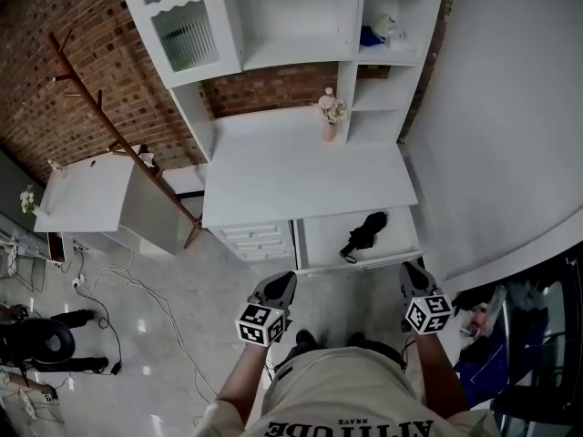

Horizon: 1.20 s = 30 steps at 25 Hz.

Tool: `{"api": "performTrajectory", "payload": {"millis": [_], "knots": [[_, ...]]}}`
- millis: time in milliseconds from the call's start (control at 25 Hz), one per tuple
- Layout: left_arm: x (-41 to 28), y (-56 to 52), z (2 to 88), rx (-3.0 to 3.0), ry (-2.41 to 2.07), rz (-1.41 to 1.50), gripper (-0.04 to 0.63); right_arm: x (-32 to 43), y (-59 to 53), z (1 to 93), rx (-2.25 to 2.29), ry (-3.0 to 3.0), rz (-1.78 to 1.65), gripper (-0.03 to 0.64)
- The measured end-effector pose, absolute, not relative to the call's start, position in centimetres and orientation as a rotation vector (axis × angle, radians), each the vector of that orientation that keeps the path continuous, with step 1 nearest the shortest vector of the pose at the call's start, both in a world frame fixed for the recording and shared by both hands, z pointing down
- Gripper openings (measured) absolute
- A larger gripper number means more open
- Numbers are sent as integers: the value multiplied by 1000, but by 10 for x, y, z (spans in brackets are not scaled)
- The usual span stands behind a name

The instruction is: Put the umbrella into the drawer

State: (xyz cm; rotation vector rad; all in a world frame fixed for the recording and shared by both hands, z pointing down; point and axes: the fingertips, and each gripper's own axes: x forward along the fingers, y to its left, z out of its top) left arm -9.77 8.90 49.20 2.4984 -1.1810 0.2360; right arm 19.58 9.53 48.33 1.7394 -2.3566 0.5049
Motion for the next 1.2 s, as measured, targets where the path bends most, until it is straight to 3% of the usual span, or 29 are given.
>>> {"api": "performTrajectory", "payload": {"millis": [560,1200], "knots": [[-51,101,467,2531,-1270,222,28,249,102,462,1692,-2453,417,32],[-39,103,460,2531,-1272,213,28,260,107,453,1667,-2489,403,32]]}}
